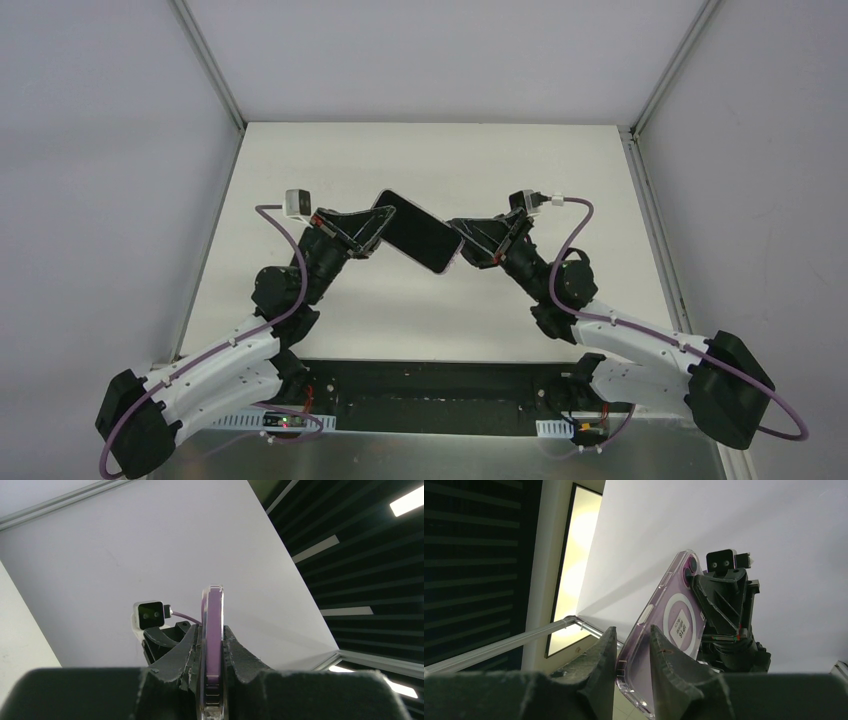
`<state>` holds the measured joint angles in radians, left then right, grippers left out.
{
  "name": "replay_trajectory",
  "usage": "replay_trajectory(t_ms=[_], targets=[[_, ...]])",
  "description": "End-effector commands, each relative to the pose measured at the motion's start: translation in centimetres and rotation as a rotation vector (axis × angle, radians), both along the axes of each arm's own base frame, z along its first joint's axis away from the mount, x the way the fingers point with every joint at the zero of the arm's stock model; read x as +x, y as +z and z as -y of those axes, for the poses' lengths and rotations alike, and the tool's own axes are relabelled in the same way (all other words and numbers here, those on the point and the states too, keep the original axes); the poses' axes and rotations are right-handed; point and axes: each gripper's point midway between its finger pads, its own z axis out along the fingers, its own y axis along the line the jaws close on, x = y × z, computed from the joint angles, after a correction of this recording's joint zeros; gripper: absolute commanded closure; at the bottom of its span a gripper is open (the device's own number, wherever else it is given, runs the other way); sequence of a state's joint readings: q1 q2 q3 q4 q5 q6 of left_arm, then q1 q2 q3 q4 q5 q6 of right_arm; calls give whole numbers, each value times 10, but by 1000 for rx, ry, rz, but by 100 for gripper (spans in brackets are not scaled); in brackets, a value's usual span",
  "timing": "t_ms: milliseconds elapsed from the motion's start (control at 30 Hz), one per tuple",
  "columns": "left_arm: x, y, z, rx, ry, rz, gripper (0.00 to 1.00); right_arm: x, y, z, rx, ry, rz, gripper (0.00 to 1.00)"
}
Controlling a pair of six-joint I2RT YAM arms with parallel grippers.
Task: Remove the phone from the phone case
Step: Remove the phone case from the phone.
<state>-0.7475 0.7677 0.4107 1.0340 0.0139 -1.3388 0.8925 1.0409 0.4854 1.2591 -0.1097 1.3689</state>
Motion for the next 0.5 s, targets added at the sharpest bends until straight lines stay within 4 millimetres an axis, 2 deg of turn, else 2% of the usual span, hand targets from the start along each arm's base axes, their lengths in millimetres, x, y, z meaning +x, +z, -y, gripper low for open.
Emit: replay_trajectory(t_ms=[0, 267, 467], targets=[[6, -8, 14, 49, -8, -22, 100, -38, 72, 23, 192, 81, 170, 78], [9, -4, 25, 44, -36, -34, 100, -52, 95, 33, 226, 91, 245, 79], [12, -5, 30, 33, -54, -53, 100, -60, 103, 39, 238, 95, 286, 79]])
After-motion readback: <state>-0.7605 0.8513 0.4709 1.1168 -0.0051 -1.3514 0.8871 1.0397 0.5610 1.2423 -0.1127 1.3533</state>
